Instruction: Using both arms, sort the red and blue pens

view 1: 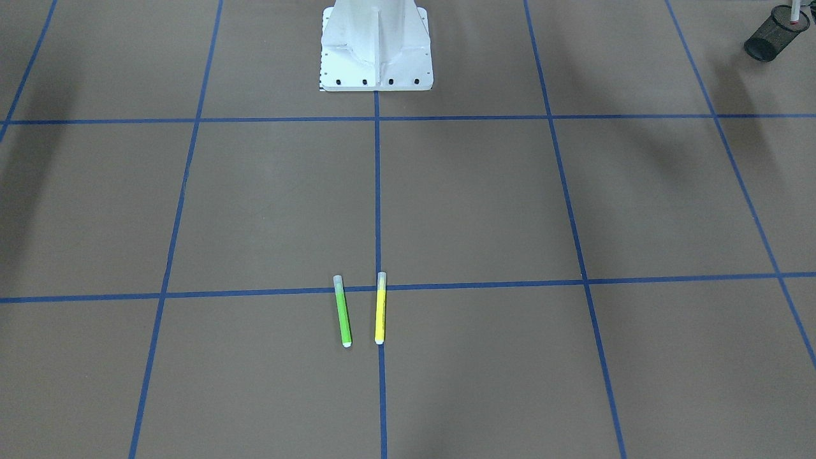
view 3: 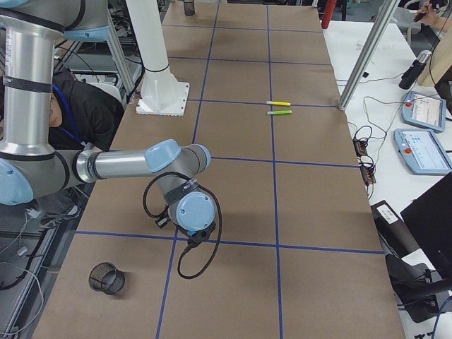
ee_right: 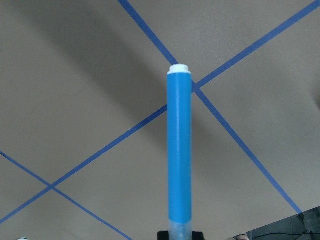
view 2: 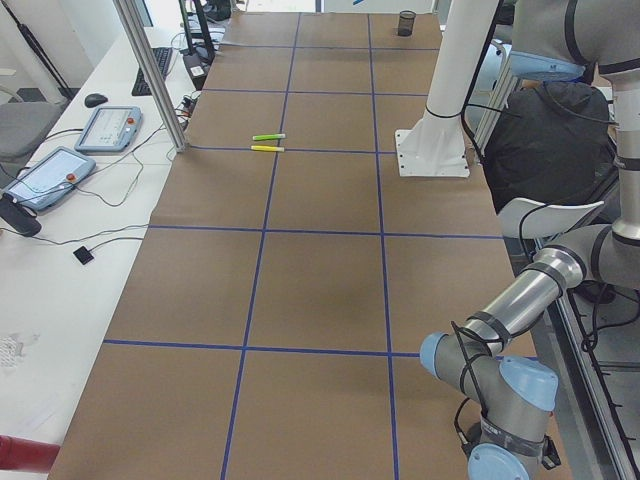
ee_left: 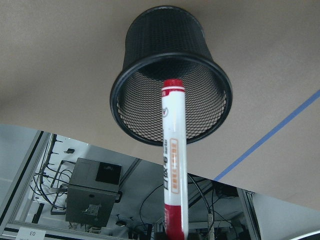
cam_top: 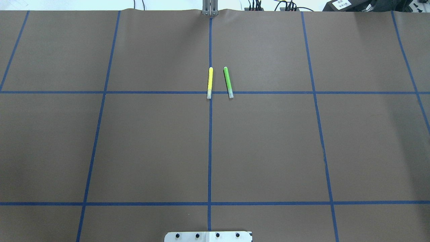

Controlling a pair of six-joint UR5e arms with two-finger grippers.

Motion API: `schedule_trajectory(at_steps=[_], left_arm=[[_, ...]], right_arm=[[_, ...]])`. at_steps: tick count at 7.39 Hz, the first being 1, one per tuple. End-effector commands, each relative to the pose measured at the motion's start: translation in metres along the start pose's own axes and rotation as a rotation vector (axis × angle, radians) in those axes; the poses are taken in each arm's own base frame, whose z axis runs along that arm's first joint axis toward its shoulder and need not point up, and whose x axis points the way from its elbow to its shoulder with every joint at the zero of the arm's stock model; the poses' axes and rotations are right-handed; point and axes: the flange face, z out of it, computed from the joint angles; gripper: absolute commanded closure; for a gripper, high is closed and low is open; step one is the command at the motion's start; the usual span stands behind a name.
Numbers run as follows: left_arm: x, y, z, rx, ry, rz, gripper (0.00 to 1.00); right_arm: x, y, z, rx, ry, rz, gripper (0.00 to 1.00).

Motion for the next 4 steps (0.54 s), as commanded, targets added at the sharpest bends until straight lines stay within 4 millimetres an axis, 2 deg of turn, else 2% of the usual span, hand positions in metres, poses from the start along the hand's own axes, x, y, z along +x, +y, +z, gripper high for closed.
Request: schedule_trajectory(at_steps=[1,2,4], left_arm=[[-0.004,-0.002,0.007,-0.016,0.011,-0.005,1.00],[-0.007,-0.004,0.008,-0.024,0.017,-0.009,1.00],[-0.008,-0.016,-0.008,-0.018,0.016,-0.012,1.00]], right_arm=[[0.001,0.000,-0.001,0.002,-0.002,0.000,1.00],[0.002,0.001,-0.002,0.004,-0.004,0.001,1.00],[0.003,0.001,-0.002,0.007,-0.008,0.003,1.00]])
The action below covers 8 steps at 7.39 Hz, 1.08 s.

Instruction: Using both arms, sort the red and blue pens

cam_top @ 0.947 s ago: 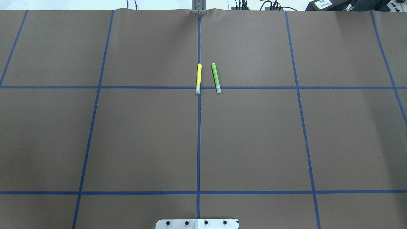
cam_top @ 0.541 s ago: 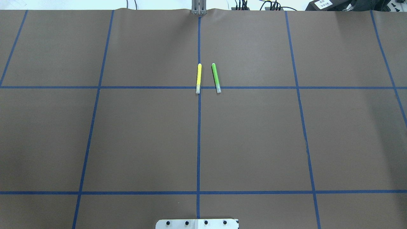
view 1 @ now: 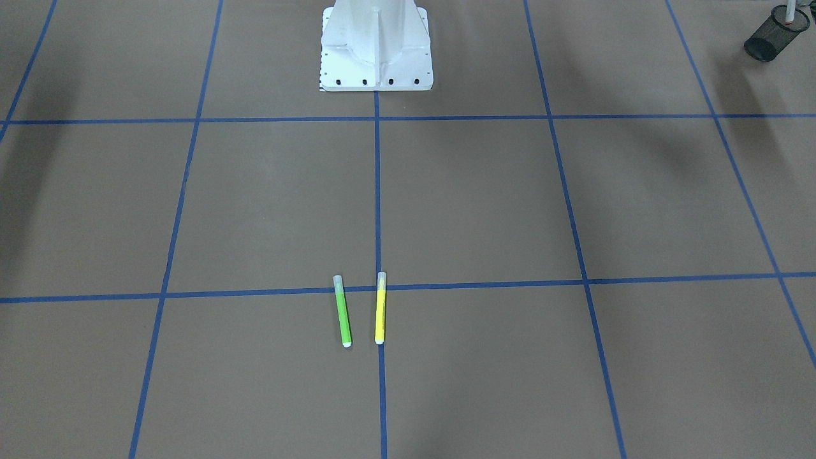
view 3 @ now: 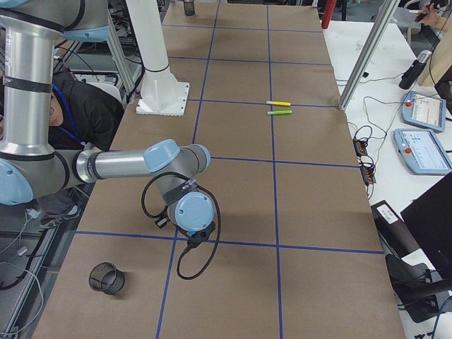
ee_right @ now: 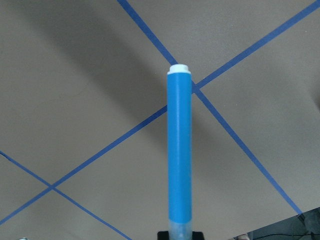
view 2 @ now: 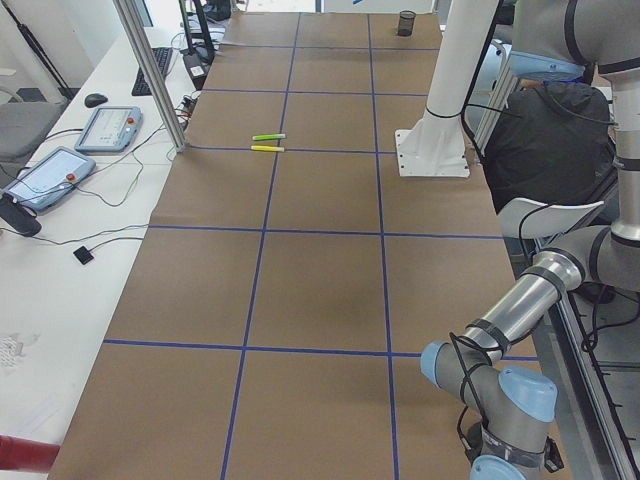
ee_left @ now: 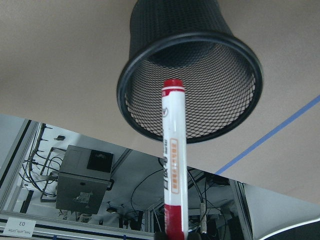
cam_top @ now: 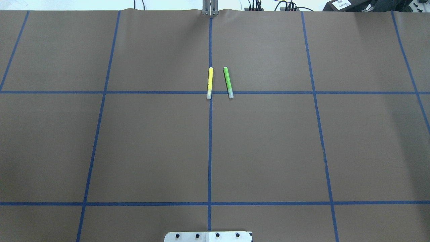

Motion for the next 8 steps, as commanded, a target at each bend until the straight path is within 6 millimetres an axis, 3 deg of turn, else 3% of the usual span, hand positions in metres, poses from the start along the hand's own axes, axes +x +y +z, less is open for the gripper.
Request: schedule_trajectory(at_steps=[1,2,3,4,6,7,8], left_arm=[[0.001,-0.007,-0.013,0.009,-0.003,0.001,0.85],[0.002,-0.007,-0.015,0.012,-0.003,-0.002,0.59],[0.004,-0.009,-0.022,0.020,-0.007,-0.002,0.16],[0.005,-0.010,-0.024,0.022,-0.009,-0.001,0.00],[0.011,-0.014,-0.043,0.045,-0.022,0.009,0.00],[0.019,-0.019,-0.069,0.073,-0.043,0.023,0.00],[0.030,-0.025,-0.100,0.109,-0.066,0.039,0.00]], right_arm=[[0.001,0.000,0.000,0.000,0.000,0.002,1.00],[0.002,0.000,0.000,-0.001,0.000,0.003,1.00],[0.002,0.000,0.000,-0.001,0.000,0.003,1.00],[0.002,0.000,0.001,-0.002,-0.001,0.004,1.00],[0.003,-0.001,0.001,-0.005,-0.002,0.010,1.00],[0.008,-0.002,0.003,-0.014,-0.005,0.024,1.00],[0.025,-0.007,0.002,-0.019,-0.028,0.060,1.00]])
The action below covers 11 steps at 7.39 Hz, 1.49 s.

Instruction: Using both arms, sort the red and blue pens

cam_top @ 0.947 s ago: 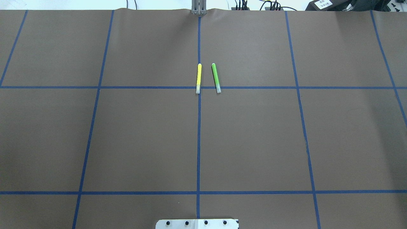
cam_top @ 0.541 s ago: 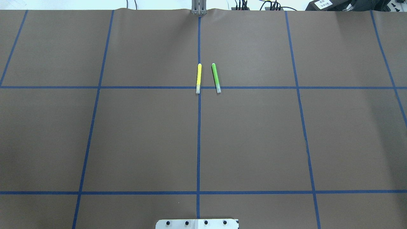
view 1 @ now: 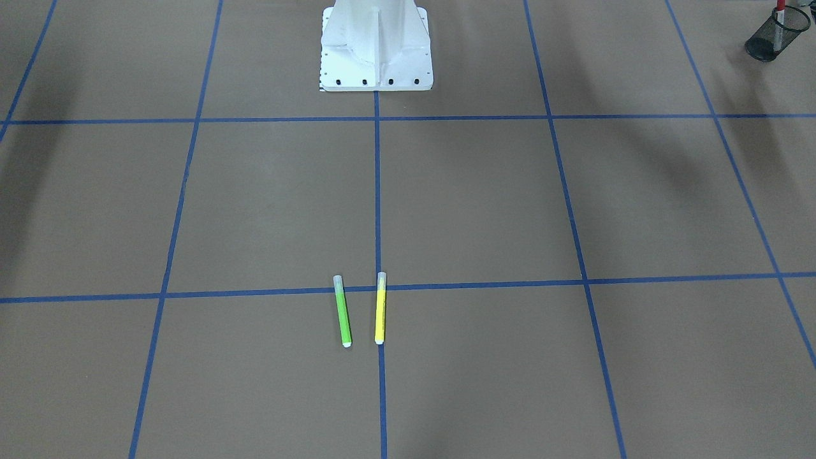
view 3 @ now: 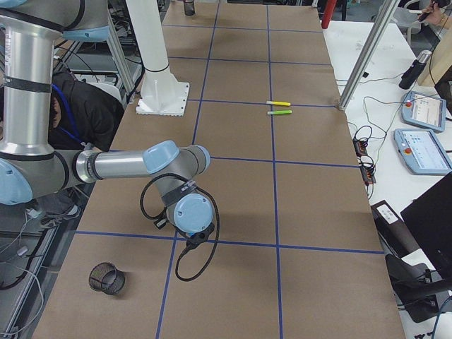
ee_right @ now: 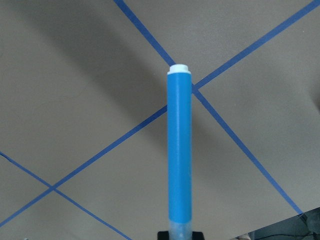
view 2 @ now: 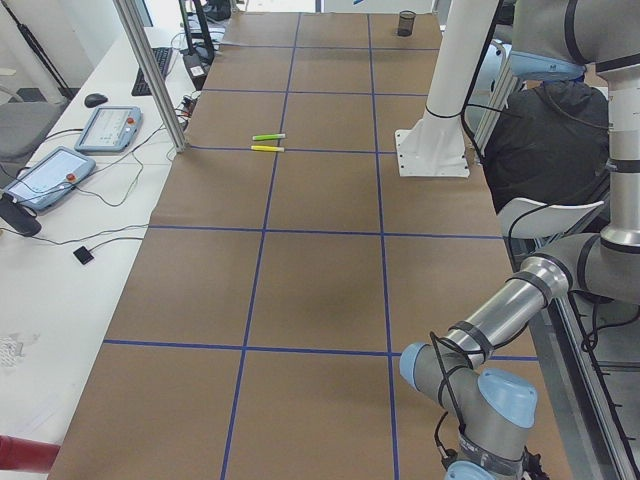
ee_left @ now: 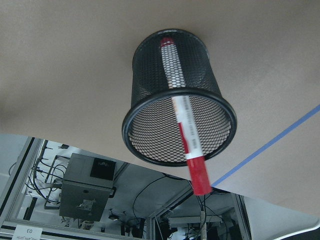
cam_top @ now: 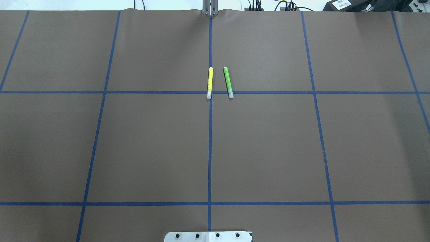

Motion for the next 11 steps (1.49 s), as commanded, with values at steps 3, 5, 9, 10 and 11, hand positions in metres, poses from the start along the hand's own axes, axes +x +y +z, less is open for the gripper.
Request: schedule_trajectory(at_steps=[3,5,9,10,11], left_arm=[[0.032,-0.013,-0.083,0.091,-0.057,0.042,0.00],[0.061,-0.024,-0.142,0.186,-0.057,0.081,0.00],[0.097,-0.006,-0.182,0.233,-0.066,0.102,0.00],[0.107,0.003,-0.187,0.239,-0.066,0.105,0.00],[0.115,0.012,-0.191,0.243,-0.069,0.107,0.00]], right_arm=[[0.093,0.004,0.008,-0.029,-0.067,0.144,1.00],[0.136,-0.014,0.033,-0.107,-0.112,0.152,1.00],[0.192,-0.008,0.048,-0.225,-0.045,0.136,1.00],[0.197,-0.005,0.047,-0.251,-0.002,0.105,1.00],[0.202,-0.003,0.047,-0.278,0.052,0.083,1.00]])
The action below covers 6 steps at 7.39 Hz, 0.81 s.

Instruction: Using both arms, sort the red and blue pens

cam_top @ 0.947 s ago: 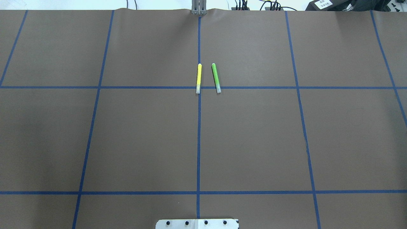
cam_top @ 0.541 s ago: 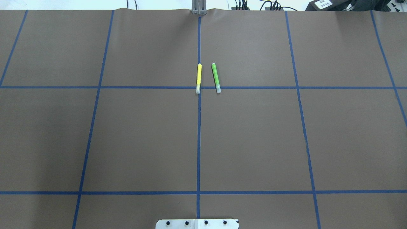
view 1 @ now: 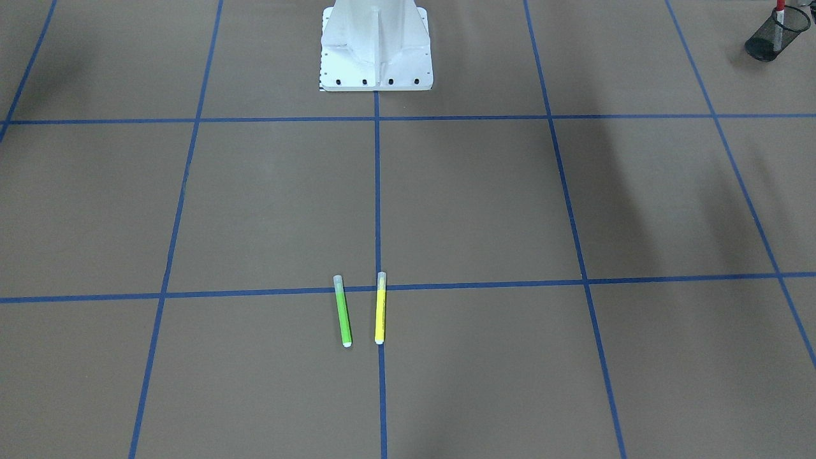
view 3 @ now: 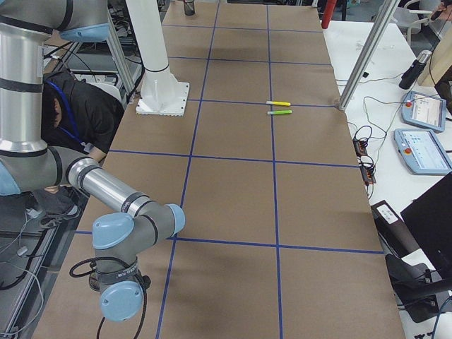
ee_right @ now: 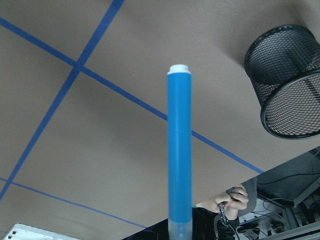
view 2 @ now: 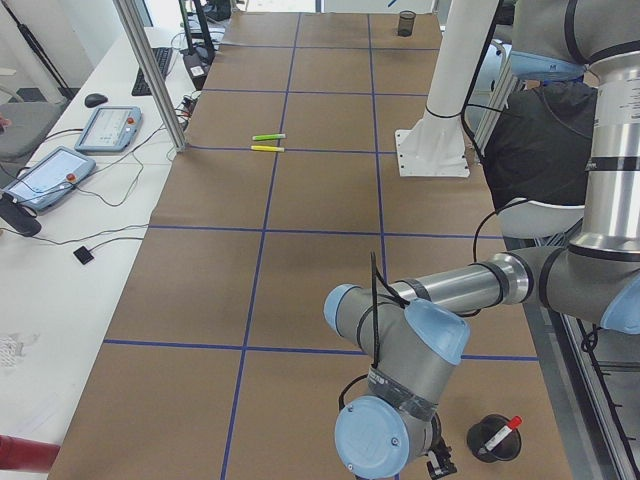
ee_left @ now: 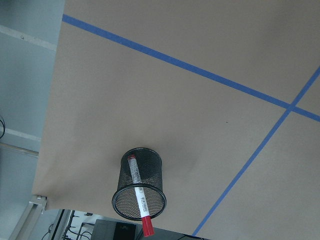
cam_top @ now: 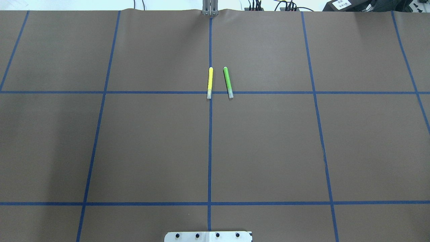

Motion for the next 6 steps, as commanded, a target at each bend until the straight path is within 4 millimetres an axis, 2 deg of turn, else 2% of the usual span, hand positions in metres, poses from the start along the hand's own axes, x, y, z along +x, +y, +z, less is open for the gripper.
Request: schedule_trajectory(at_steps=[1,3,6], left_arm=[[0.015,0.010,-0.012,0.012,-0.005,0.006,0.00],[0.020,0.013,-0.015,0.017,-0.009,0.011,0.00],[0.042,0.034,-0.026,0.014,-0.007,0.009,0.00]], right_arm=[[0.011,0.006,-0.003,-0.047,0.107,-0.050,1.00],[0.021,0.007,0.002,-0.076,0.163,-0.055,1.00],[0.051,-0.020,0.020,-0.123,0.193,-0.071,1.00]])
